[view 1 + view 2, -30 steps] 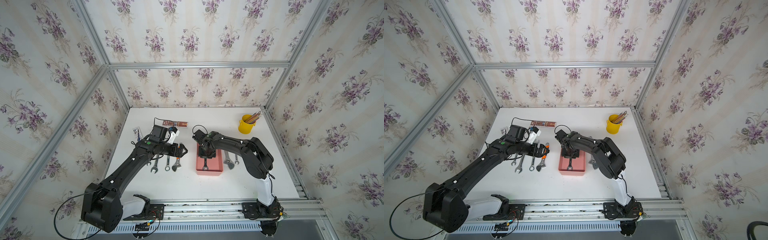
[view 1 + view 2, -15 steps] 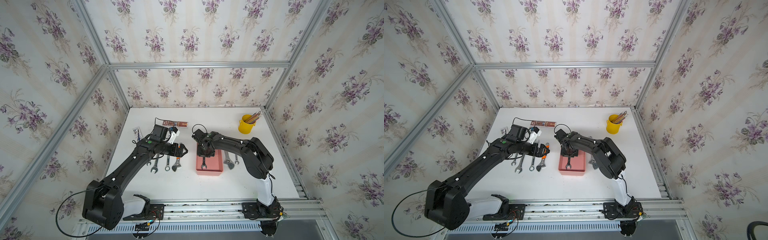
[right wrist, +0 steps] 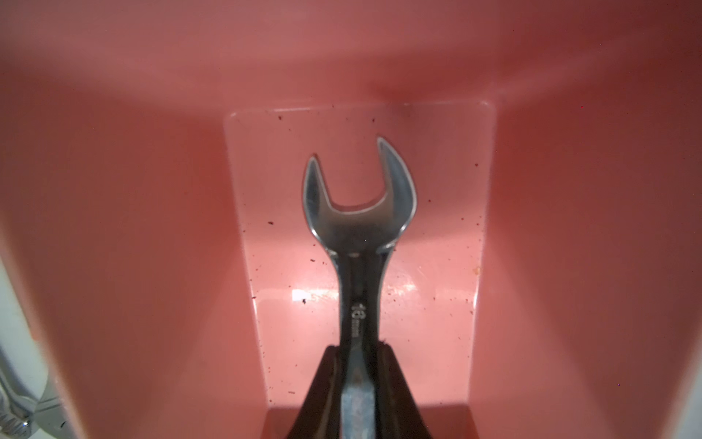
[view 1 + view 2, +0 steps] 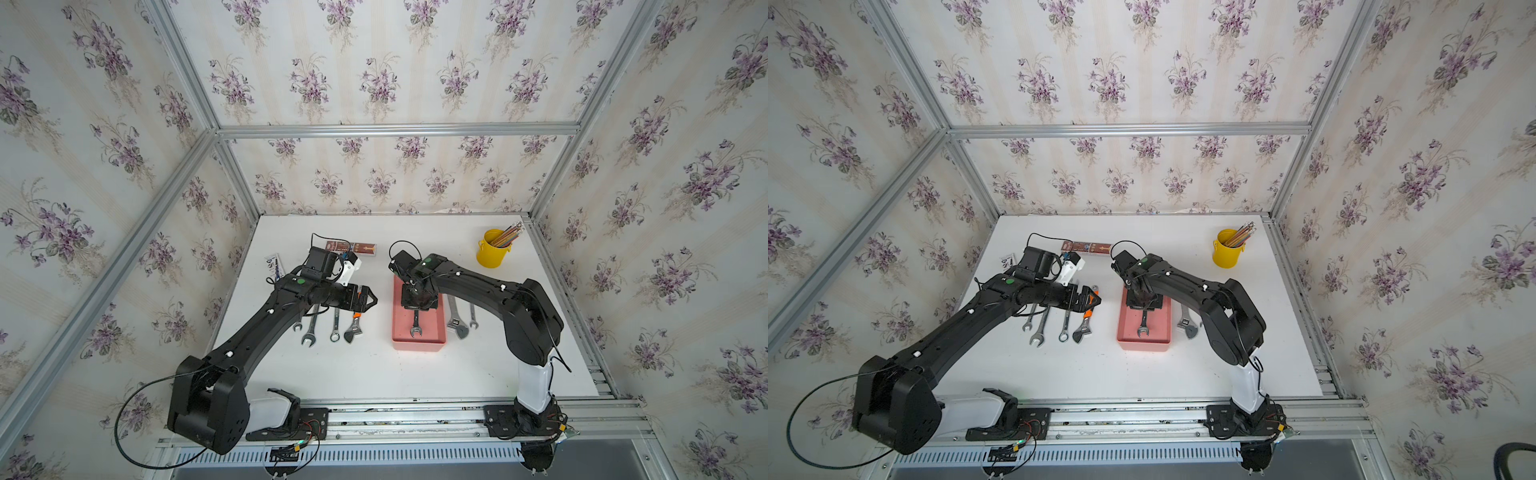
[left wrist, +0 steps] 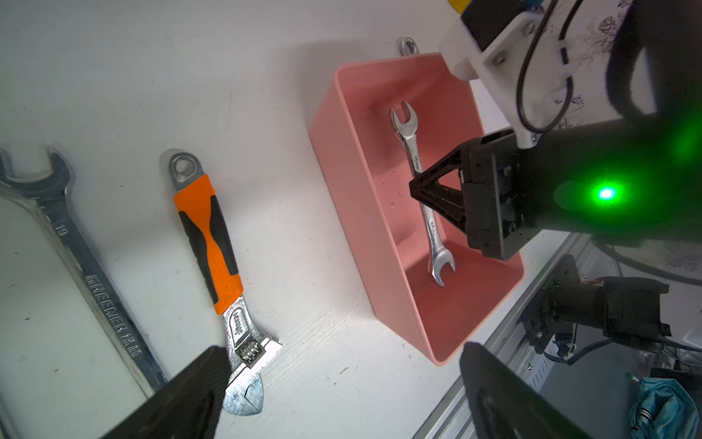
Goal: Take out the wrench from the storage box
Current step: Place the wrench at the center of the board.
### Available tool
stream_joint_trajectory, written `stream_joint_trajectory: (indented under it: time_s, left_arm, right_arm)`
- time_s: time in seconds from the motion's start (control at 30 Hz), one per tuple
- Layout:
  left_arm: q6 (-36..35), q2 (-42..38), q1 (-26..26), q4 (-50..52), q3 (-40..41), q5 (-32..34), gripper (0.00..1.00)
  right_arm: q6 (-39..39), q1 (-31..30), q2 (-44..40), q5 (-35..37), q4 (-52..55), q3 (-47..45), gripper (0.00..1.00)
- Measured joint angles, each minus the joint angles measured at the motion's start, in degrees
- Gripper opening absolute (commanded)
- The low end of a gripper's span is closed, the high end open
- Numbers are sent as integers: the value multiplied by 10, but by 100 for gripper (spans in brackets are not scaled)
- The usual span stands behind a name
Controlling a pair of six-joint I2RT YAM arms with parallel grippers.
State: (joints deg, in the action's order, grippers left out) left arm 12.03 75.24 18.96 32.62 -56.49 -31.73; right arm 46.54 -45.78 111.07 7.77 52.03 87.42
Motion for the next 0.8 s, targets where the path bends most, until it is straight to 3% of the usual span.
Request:
stream_joint_trajectory:
  time_s: [0.4,0.8]
  left_arm:
    - [36,23,56,-36,-25,-4,99]
    - [72,90,121,-75,-80,-3,99]
  right_arm:
    - [-41,43,-87,37,53,18,7]
    - [-193,175,-227,49,45,-144,7]
